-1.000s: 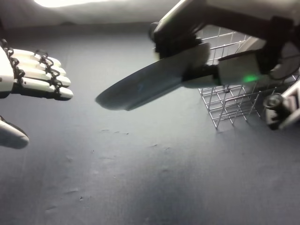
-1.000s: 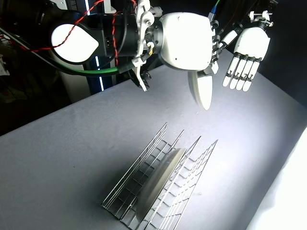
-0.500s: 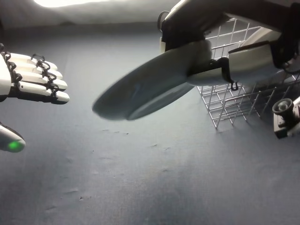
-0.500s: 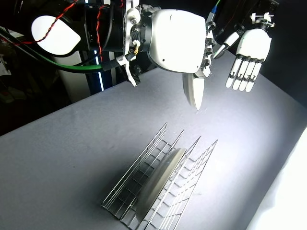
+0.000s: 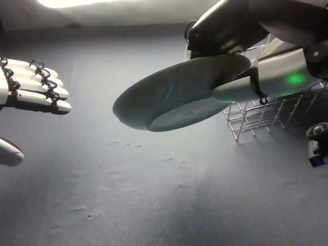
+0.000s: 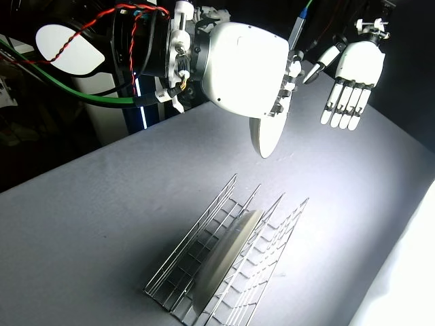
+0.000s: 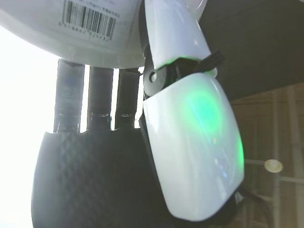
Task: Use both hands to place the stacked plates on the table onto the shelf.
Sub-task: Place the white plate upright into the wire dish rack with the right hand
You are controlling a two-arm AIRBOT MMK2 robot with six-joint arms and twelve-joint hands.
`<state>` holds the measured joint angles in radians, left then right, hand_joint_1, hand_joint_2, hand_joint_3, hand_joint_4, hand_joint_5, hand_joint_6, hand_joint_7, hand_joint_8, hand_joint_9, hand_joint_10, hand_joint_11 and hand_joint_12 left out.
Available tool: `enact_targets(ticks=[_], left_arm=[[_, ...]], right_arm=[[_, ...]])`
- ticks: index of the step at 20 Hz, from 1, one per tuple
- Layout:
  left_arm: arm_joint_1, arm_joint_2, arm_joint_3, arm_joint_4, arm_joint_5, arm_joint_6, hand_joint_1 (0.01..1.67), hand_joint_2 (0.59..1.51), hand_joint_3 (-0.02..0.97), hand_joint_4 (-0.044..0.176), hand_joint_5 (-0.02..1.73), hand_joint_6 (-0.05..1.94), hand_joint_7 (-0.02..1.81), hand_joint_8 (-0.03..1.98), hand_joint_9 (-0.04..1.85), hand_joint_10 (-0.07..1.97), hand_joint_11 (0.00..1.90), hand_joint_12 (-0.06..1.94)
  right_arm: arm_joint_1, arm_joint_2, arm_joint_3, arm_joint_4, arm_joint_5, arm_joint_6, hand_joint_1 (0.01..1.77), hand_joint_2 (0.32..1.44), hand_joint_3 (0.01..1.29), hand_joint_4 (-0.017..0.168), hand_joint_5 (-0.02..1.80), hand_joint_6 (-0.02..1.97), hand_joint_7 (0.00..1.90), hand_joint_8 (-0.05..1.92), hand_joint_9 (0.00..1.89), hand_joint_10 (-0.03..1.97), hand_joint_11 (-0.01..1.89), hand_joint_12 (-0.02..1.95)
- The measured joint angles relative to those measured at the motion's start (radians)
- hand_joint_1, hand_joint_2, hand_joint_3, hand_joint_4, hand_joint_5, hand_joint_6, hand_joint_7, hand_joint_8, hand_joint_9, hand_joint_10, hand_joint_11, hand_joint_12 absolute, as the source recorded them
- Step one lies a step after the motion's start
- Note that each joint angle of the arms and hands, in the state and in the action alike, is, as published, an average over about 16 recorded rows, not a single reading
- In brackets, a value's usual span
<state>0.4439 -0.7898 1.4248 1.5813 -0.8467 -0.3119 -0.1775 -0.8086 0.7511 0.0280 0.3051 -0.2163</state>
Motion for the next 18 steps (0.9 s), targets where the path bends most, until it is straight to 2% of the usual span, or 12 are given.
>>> enact_targets(ticks=[7,18], left_arm=[[0.005,0.0,0.001,0.0,0.0,0.0,0.01,1.169,0.002,0.0,0.13,0.02,0.07,0.0,0.02,0.01,0.02,0.01],[0.006,-0.003,0.001,0.0,0.0,0.0,0.01,1.163,0.002,0.0,0.11,0.02,0.05,0.0,0.02,0.01,0.02,0.01]], right_arm=[[0.0,0.036,-0.01,0.017,-0.021,0.002,1.44,1.04,0.01,-0.009,0.88,0.9,0.97,0.96,0.95,1.18,0.87,1.19],[-0.027,0.079,0.009,0.018,-0.006,-0.004,1.43,1.05,0.01,-0.009,0.85,0.9,0.95,1.02,0.94,1.21,0.87,1.23]])
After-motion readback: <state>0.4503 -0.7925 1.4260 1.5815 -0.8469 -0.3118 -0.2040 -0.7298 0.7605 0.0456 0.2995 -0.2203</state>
